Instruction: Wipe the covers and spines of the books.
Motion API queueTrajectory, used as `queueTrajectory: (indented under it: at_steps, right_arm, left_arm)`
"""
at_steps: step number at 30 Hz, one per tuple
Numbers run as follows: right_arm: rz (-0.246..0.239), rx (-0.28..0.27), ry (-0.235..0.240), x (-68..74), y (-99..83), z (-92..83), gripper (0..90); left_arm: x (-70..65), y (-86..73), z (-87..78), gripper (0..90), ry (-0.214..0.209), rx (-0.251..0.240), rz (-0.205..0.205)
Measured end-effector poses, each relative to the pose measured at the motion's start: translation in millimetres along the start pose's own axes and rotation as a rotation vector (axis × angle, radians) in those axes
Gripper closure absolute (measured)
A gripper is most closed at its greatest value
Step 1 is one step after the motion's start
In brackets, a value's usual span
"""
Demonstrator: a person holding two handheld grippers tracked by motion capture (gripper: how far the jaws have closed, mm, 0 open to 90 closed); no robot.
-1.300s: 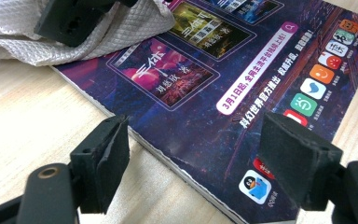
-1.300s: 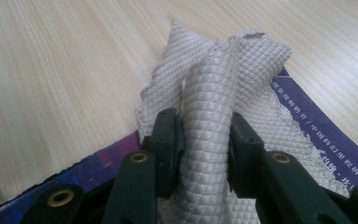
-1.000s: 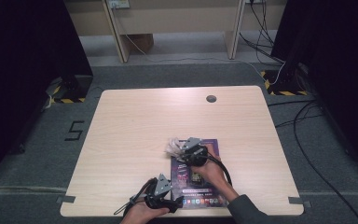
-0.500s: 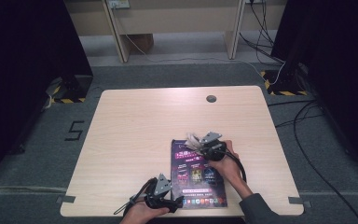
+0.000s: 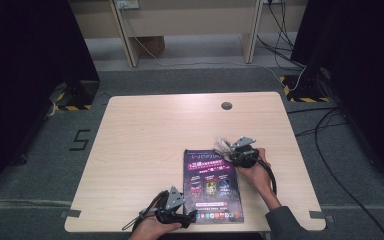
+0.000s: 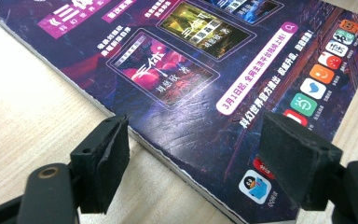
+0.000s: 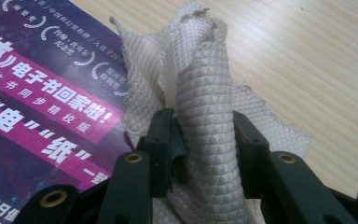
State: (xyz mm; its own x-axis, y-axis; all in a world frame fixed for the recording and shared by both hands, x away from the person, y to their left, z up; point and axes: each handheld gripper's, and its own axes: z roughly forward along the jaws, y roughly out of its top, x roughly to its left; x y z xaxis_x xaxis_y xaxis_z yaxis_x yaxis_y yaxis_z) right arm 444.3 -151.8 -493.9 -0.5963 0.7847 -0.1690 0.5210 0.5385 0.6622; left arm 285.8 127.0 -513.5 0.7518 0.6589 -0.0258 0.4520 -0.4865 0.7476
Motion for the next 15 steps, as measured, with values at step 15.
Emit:
queueTrajectory:
  at_steps: [15]
  right_arm:
    - [-0.072,-0.005,0.068,36.2,-2.9,-10.3,68.3]
  left_arm:
    - [0.1,0.0,0.1,23.3,0.001,0.0,-0.001]
